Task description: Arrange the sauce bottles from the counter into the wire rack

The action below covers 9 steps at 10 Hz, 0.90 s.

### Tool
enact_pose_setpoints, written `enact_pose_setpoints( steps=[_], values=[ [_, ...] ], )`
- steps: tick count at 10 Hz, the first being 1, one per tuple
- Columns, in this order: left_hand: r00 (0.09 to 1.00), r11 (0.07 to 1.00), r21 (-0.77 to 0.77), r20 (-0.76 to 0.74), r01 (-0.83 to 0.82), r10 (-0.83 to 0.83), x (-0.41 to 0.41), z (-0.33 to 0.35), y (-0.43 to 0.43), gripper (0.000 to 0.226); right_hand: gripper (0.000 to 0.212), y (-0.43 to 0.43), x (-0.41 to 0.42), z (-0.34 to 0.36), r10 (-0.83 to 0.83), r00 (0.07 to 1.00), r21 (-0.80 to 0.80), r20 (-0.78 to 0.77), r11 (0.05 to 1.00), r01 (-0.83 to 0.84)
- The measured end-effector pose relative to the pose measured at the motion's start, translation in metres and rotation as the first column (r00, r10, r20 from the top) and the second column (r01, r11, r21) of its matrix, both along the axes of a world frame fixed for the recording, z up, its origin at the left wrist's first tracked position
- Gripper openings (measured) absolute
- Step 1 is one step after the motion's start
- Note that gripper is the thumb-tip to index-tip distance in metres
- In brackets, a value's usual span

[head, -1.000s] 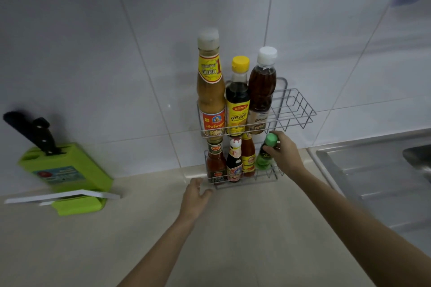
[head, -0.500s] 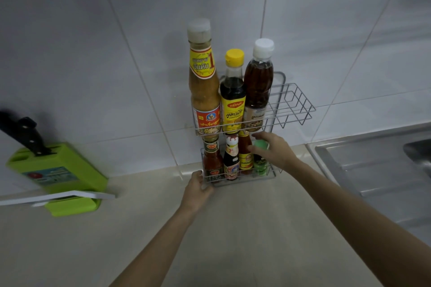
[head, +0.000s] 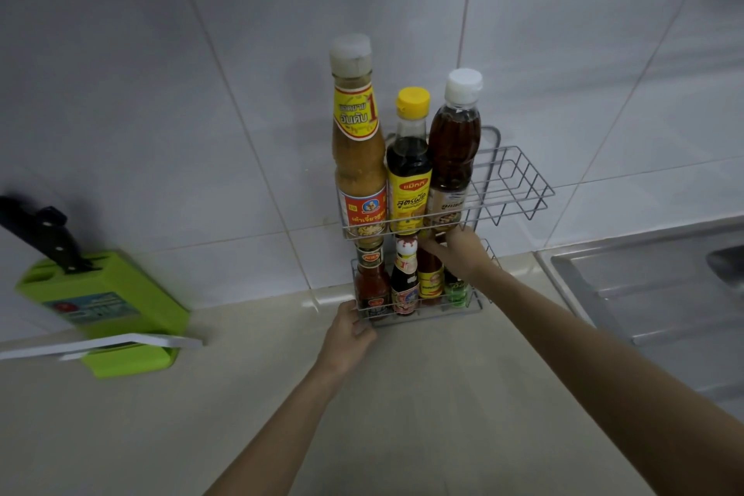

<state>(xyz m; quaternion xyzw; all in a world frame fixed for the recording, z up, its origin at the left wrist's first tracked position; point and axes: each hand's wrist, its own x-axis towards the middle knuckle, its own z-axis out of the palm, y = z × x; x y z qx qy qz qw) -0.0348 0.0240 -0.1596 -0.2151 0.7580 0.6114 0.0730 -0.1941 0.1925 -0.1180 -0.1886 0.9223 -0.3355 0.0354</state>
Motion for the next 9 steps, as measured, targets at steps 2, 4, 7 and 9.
enact_pose_setpoints(
  steps=[2,4,7,9],
  values=[
    [1.000,0.999,0.034,-0.013,-0.025,0.026,0.002,0.000,0.003,0.047,0.036,0.016,0.010,-0.002,0.062,0.994,0.020,-0.092,0.998,-0.060],
    [0.999,0.999,0.027,0.004,-0.041,0.041,0.003,-0.002,0.005,0.048,0.047,0.033,0.021,-0.001,0.165,0.980,0.020,-0.115,0.986,-0.164],
    [1.000,0.997,-0.068,-0.013,-0.026,0.025,-0.005,-0.003,0.001,0.047,0.056,0.034,0.016,0.008,0.149,0.986,0.031,-0.078,0.989,-0.147],
    [0.998,0.997,-0.082,-0.064,0.011,-0.016,-0.007,-0.002,0.002,0.040,0.081,0.045,0.017,0.004,0.108,0.994,0.007,-0.021,0.994,-0.108]
  ],
)
